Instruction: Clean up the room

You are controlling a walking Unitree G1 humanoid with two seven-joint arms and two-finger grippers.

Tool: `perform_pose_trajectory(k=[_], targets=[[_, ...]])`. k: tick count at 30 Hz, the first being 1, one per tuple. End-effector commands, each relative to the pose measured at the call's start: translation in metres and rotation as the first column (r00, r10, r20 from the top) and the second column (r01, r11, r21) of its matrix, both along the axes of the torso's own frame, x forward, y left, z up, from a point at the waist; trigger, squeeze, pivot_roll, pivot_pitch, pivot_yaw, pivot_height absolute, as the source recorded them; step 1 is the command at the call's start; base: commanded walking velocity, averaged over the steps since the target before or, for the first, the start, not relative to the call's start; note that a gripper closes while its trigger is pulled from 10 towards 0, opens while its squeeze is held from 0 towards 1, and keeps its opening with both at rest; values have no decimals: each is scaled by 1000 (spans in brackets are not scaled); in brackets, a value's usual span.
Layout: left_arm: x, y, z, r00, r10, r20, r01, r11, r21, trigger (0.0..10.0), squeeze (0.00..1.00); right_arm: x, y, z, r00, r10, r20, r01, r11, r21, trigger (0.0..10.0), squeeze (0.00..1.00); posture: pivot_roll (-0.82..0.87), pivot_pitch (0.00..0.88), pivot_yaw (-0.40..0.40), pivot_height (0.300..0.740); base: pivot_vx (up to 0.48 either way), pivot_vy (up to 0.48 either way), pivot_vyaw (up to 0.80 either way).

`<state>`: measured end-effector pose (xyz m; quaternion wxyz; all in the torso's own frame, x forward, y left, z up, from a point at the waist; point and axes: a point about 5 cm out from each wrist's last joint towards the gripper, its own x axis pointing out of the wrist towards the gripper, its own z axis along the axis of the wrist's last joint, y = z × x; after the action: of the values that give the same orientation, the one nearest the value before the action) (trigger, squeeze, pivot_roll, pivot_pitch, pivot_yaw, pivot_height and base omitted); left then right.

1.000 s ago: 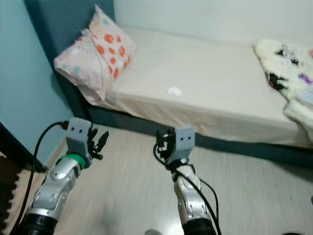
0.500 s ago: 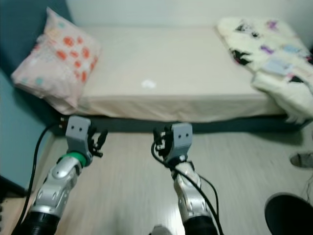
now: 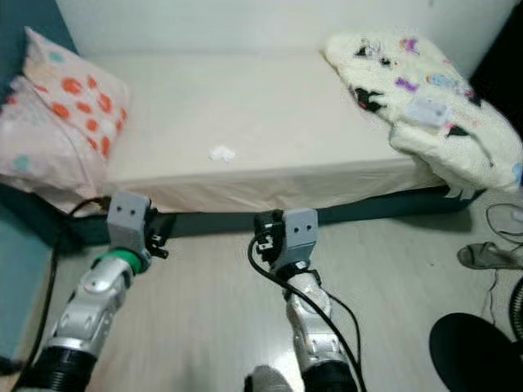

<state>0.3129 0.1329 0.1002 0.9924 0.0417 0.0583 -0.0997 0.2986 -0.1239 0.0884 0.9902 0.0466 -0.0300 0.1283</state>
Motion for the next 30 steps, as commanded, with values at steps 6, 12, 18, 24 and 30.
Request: perform_pose_trajectory(k=[6, 12, 18, 24, 30], targets=[[0, -2, -1, 1000, -13, 5, 13, 1000, 16, 10000, 0, 1, -3, -1, 1000, -24, -5, 24, 1000, 3, 10000, 0, -125, 0, 94, 740, 480, 0, 0], [1, -3, -1, 1000, -13, 7, 13, 1000, 13, 10000, 0, 1, -4, -1, 1000, -26, -4, 26, 1000, 5, 10000, 0, -125, 0, 93, 740, 480, 0, 0], [1, -4, -1, 1000, -15, 7, 15, 1000, 11, 10000, 0, 2, -5, -2, 999, -32, -16, 32, 999, 10, 10000, 0, -129, 0, 94, 740, 480, 0, -651], [2, -5, 0, 1000, -21, 9, 21, 1000, 11, 10000, 0, 2, -6, -2, 999, -43, -13, 43, 999, 10, 10000, 0, -133, 0, 96, 740, 480, 0, -767], [2, -5, -1, 1000, -21, 9, 21, 1000, 11, 10000, 0, 2, -7, -1, 999, -52, -11, 52, 999, 4, 10000, 0, -135, 0, 97, 740, 480, 0, -165]])
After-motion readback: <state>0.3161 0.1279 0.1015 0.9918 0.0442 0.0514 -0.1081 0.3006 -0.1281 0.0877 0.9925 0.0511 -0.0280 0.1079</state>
